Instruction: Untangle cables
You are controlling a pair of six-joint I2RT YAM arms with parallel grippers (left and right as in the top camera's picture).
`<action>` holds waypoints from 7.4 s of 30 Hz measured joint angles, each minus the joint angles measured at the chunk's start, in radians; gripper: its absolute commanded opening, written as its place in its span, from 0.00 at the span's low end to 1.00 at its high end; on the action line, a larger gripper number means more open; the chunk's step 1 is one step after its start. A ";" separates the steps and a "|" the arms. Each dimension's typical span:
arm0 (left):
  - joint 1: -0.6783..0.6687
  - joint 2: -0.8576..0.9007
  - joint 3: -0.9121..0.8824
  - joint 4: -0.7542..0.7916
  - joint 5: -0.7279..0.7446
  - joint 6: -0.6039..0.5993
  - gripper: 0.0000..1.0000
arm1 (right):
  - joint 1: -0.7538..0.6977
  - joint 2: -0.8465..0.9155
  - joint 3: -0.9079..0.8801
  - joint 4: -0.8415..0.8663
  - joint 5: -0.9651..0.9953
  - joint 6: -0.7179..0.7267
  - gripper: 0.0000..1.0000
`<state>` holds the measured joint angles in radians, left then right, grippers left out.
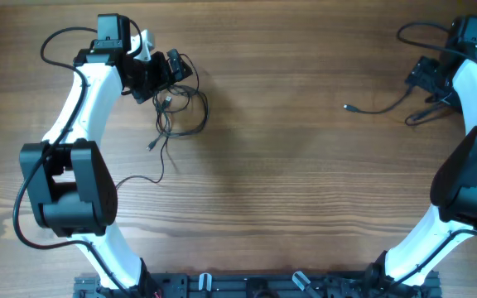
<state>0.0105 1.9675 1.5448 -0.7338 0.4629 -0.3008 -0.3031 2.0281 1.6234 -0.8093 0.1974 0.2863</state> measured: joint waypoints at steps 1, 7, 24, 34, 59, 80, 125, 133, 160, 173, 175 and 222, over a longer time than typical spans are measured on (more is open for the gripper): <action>0.000 0.000 0.000 0.000 0.000 0.000 1.00 | 0.000 0.000 -0.001 0.013 -0.027 -0.008 1.00; 0.000 0.000 0.000 0.000 0.000 0.000 1.00 | 0.000 0.000 -0.003 0.121 -0.331 -0.148 1.00; 0.000 0.000 0.000 0.000 0.000 0.000 1.00 | 0.006 0.090 -0.005 0.001 -0.332 -0.063 1.00; 0.000 0.000 0.000 0.000 0.000 0.000 1.00 | 0.056 0.102 -0.010 0.024 -0.521 -0.164 1.00; 0.000 0.000 0.000 0.054 -0.049 -0.011 0.77 | 0.634 0.102 -0.011 0.149 -0.721 -0.152 1.00; 0.004 0.000 -0.005 -0.011 -0.392 -0.055 0.27 | 0.875 0.102 -0.011 0.294 -0.486 -0.062 1.00; 0.004 -0.100 -0.185 0.259 -0.381 -0.052 0.04 | 0.875 0.102 -0.011 0.256 -0.353 -0.062 1.00; 0.004 -0.438 -0.184 0.269 -0.312 -0.052 0.04 | 0.873 0.102 -0.011 0.259 -0.366 -0.063 0.98; 0.004 -0.463 -0.183 0.105 0.353 0.177 0.04 | 0.710 -0.070 0.013 0.272 -0.907 -0.158 0.95; 0.004 -0.463 -0.183 0.111 0.658 0.192 0.04 | 0.714 -0.066 0.011 0.320 -0.674 -0.108 0.93; 0.004 -0.463 -0.183 0.112 0.676 0.192 0.04 | 0.715 -0.061 0.011 0.320 -0.546 -0.055 0.93; 0.447 -0.438 -0.183 -0.138 0.079 -0.053 1.00 | 0.578 -0.042 0.008 0.188 -0.372 0.023 0.78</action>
<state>0.4576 1.5291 1.3613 -0.8722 0.5419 -0.3538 0.2749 1.9865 1.6314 -0.6209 -0.1749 0.3096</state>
